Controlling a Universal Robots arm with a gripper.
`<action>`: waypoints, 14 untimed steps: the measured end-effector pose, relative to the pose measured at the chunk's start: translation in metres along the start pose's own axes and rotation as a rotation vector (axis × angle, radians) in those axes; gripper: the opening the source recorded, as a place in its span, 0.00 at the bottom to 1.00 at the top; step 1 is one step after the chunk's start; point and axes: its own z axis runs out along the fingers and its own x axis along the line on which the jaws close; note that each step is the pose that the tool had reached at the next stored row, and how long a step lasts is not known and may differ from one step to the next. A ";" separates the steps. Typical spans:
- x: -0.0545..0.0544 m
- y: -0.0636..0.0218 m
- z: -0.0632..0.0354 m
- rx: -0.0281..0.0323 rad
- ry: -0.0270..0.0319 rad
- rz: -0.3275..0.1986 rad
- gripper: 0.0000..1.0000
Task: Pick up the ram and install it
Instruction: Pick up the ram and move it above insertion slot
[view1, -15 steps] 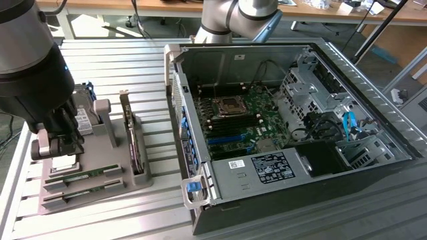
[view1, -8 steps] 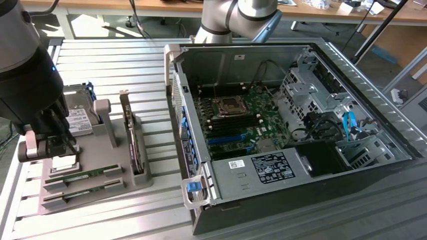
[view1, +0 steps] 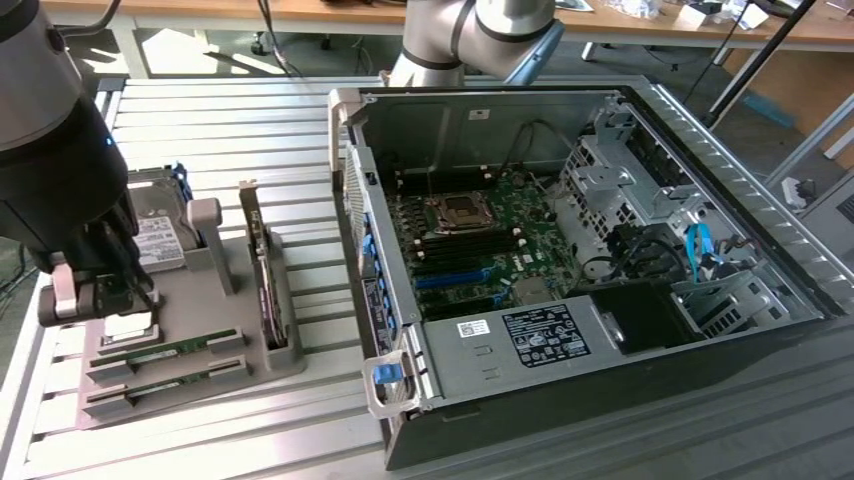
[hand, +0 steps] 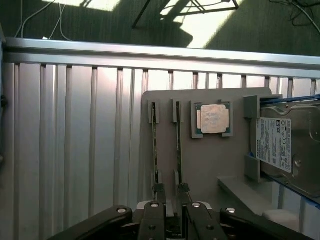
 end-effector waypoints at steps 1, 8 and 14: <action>0.000 0.0000 0.0015 0.0002 -0.0001 0.000 0.24; 0.000 0.0002 0.0136 0.0001 -0.0001 0.000 0.24; 0.001 0.0003 0.0261 0.0001 0.0000 0.000 0.24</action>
